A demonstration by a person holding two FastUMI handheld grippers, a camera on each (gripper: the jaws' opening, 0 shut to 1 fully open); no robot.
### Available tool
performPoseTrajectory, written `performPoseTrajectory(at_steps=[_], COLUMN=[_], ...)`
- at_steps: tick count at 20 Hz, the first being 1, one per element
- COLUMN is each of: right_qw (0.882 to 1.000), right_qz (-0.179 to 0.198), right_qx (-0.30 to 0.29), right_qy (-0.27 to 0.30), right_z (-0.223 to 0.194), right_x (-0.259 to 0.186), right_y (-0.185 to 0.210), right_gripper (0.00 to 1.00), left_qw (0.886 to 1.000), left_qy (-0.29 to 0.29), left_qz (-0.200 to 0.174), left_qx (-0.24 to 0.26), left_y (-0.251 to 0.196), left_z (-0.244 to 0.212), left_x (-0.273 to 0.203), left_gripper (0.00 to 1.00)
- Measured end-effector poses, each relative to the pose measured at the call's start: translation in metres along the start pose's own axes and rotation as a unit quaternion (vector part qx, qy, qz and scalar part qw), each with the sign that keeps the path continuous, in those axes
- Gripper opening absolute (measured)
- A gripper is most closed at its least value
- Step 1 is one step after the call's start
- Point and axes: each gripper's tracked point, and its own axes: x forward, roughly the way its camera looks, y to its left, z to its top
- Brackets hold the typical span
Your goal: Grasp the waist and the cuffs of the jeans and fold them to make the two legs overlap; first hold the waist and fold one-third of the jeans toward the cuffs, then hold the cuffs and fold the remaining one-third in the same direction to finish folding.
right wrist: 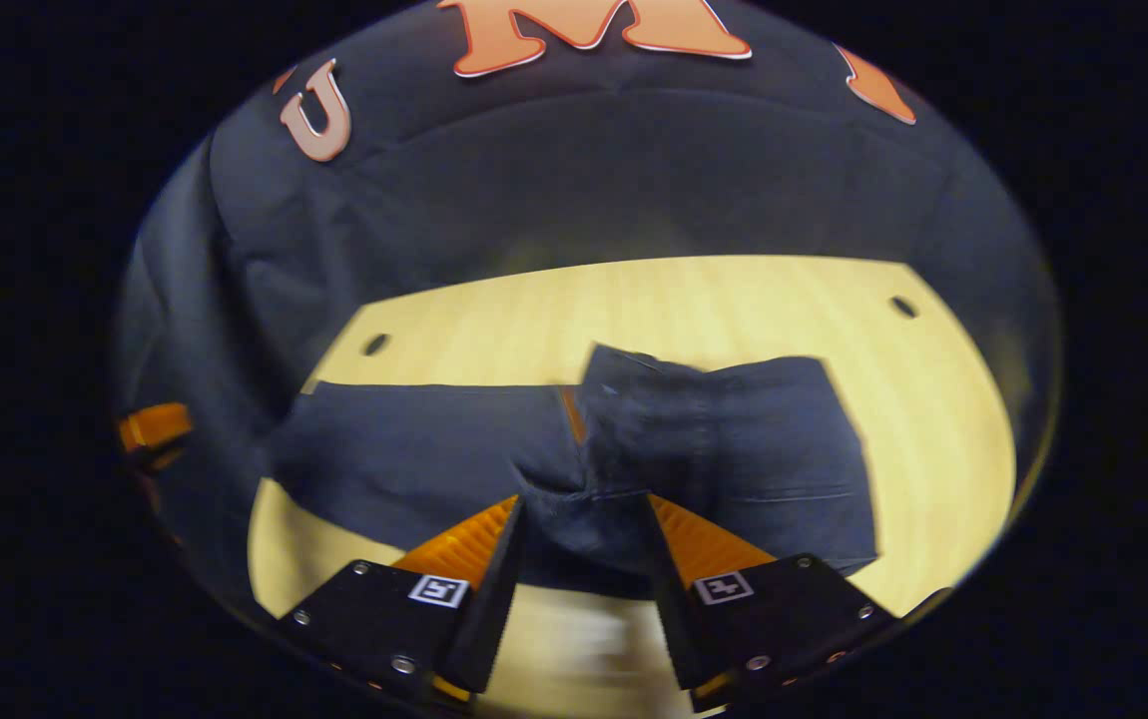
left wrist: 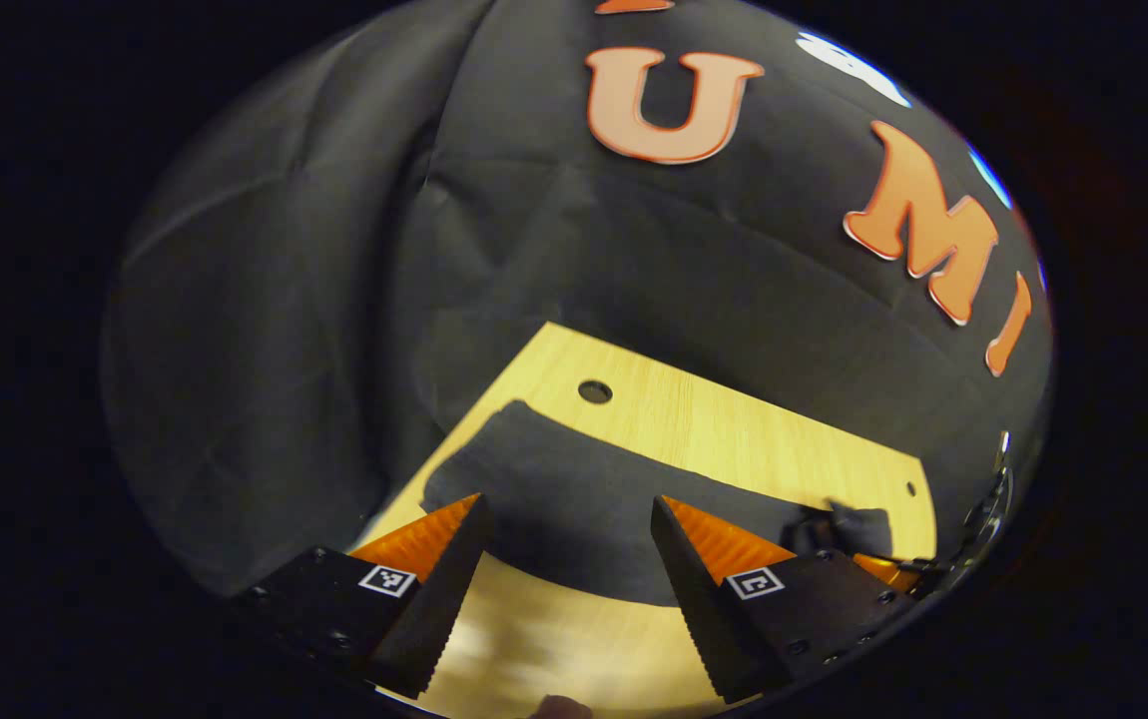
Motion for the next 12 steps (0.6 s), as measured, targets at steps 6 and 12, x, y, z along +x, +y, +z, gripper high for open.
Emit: performPoseTrajectory(at_steps=[6,12], right_qw=[0.998,0.99], right_qz=[-0.026,-0.081], right_qx=[-0.023,0.001], right_qy=[-0.044,-0.119], right_z=[0.014,0.032], right_x=[-0.028,-0.092], right_y=[-0.009,-0.043], right_gripper=[0.93,0.95], left_qw=[0.985,0.961], left_qy=[0.126,0.218], left_qz=[0.009,0.077], left_qx=[-0.115,-0.154], left_y=[0.034,0.094], left_z=[-0.033,-0.058], left_x=[0.047,0.098], left_gripper=[0.98,0.97])
